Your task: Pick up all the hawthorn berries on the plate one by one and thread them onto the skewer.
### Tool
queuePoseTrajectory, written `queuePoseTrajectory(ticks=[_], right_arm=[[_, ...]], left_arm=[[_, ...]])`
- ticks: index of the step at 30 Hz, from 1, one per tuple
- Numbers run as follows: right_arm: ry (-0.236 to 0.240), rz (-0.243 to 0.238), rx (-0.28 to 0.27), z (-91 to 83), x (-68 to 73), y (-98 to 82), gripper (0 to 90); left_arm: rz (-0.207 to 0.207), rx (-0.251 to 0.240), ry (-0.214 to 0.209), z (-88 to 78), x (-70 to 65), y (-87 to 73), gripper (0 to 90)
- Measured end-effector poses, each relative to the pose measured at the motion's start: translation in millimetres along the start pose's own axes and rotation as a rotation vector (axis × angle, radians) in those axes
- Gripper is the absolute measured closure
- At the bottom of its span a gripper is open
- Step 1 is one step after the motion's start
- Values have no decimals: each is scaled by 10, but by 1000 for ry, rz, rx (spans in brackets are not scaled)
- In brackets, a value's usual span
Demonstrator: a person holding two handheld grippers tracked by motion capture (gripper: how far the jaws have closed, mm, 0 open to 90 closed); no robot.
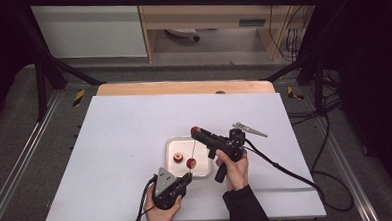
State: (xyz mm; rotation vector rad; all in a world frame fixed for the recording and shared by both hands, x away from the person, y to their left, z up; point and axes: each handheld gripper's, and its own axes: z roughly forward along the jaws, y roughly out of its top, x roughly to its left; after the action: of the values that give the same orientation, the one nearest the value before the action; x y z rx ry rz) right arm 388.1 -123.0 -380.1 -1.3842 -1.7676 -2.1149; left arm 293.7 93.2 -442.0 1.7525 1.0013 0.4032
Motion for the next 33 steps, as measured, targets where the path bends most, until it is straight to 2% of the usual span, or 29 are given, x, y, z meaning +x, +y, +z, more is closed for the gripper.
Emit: queuePoseTrajectory(ticks=[11, 22, 33], right_arm=[[7, 3, -4, -7, 10, 2, 599], [11, 4, -2, -11, 13, 2, 599], [19, 16, 11, 1, 11, -28, 599]], left_arm=[[-1, -1, 3, -1, 12, 3, 885], [-18, -13, 5, -13, 35, 0, 885], [-10, -19, 7, -1, 19, 17, 885]])
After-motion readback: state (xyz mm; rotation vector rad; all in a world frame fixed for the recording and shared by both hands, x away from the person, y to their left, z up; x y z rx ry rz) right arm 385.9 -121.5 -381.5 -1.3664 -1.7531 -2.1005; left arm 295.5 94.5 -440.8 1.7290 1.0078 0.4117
